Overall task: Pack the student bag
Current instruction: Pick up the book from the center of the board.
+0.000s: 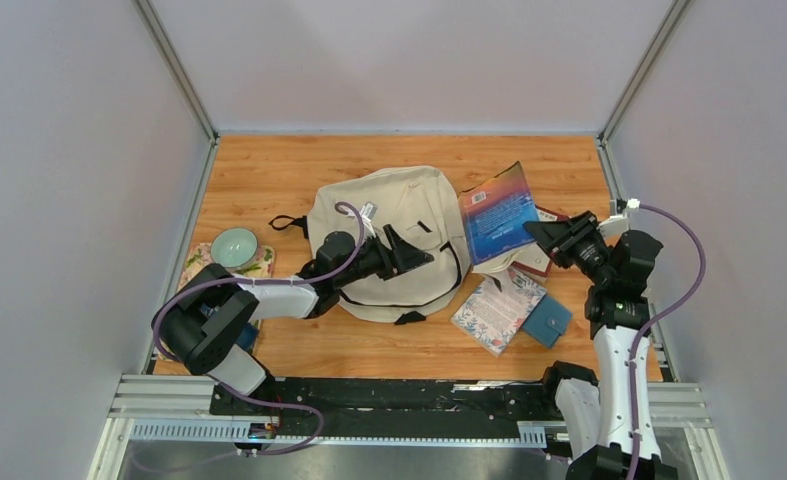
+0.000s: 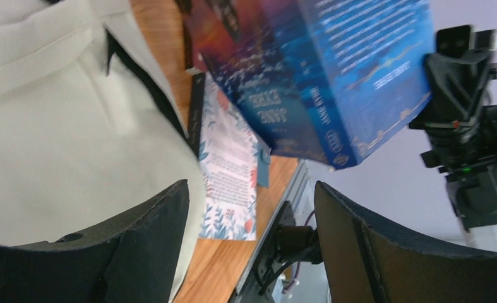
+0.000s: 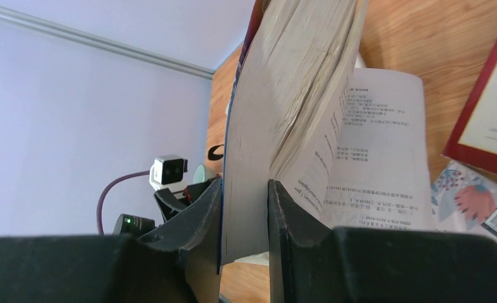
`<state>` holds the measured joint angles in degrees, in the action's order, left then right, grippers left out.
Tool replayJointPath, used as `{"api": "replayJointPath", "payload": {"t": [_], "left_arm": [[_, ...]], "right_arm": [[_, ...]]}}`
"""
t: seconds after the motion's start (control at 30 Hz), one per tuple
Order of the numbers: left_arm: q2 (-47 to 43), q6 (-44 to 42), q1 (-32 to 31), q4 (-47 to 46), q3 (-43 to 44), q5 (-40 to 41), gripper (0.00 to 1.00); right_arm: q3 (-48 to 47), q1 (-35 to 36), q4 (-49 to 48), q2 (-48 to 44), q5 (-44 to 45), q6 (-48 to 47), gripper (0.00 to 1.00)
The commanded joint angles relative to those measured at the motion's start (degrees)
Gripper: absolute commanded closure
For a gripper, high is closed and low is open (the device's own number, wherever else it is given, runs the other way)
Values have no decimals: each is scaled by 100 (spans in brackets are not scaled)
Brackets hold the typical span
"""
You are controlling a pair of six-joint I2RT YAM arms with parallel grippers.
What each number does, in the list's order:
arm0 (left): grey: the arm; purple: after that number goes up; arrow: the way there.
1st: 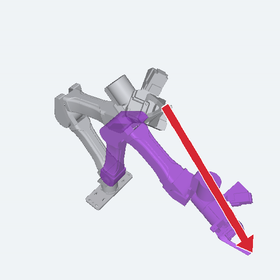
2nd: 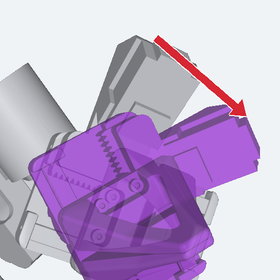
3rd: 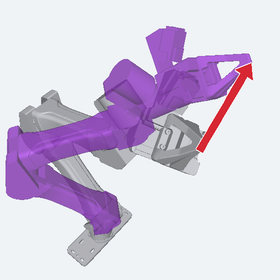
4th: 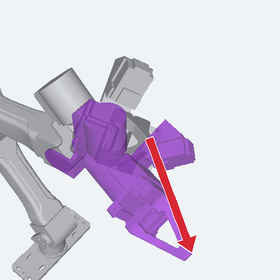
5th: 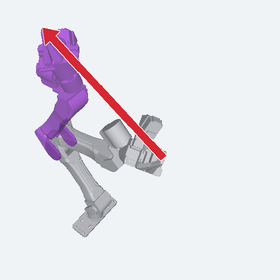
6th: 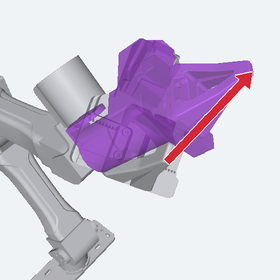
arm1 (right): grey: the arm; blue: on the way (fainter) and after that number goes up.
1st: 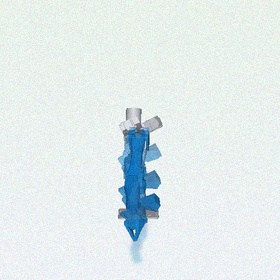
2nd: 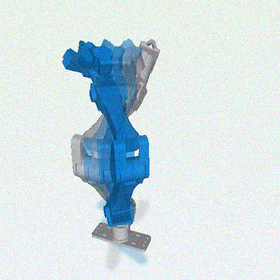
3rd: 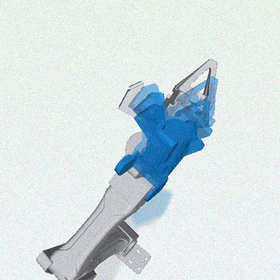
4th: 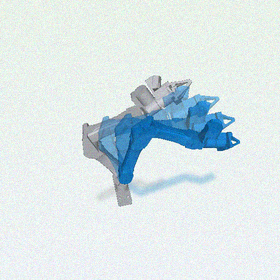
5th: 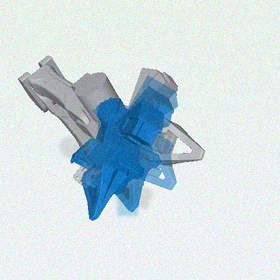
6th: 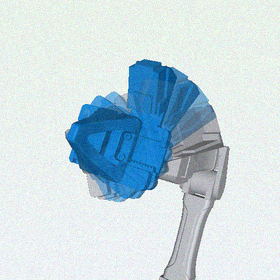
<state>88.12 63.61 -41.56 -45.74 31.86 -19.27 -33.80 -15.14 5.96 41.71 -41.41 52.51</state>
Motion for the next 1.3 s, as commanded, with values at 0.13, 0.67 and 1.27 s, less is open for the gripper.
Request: {"api": "replayJointPath", "payload": {"t": [0.13,0.67,1.27], "left_arm": [[3,529,-63,-1631,198,292,20],[918,1030,-256,-2001,708,695,19],[857,855,-344,-2431,383,977,18]], "right_arm": [[23,327,-1570,-251,-553,980,100],[198,933,-2380,-181,-623,1639,100],[1297,2067,-3066,-155,-1122,2132,100]]}}
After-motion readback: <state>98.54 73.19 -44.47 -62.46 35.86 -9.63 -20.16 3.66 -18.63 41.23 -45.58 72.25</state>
